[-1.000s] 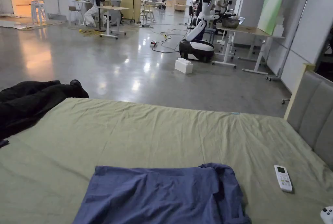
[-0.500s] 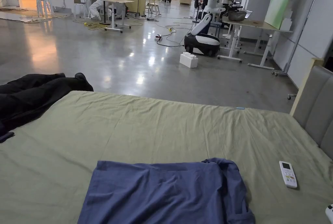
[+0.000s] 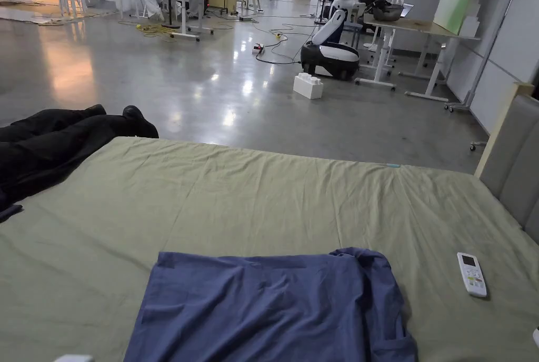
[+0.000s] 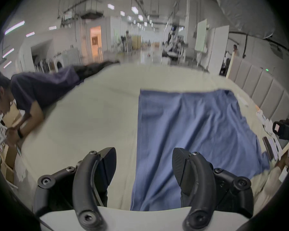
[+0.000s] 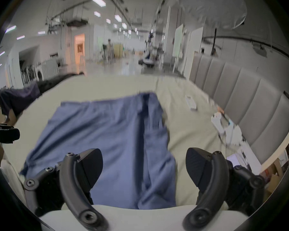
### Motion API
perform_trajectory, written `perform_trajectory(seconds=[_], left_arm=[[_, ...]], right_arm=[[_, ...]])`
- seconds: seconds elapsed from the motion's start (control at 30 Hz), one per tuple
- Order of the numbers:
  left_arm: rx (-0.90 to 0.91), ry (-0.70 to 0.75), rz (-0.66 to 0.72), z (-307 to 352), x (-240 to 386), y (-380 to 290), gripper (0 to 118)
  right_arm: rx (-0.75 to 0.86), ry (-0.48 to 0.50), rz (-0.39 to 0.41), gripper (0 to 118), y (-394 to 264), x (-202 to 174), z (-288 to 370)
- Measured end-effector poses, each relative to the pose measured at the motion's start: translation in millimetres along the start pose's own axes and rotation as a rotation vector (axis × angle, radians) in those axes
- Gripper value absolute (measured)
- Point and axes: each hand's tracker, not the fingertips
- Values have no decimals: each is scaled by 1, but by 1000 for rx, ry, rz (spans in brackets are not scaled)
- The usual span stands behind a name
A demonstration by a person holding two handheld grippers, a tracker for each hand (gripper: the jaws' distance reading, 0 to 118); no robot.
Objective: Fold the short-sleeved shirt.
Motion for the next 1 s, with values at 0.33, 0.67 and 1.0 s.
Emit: perform_trajectory(seconds=[0.33,0.67,1.0], left_arm=[[382,-1,45,17,30,68,5],[354,-40,6,-5,39,90,0],[-40,-63,73,-178,-15,141,0]], right_arm=[[388,-32,-52,6,67,-19,3],[416,35,10,1,84,-32,-20],[311,59,40,1,74,-28,-68]])
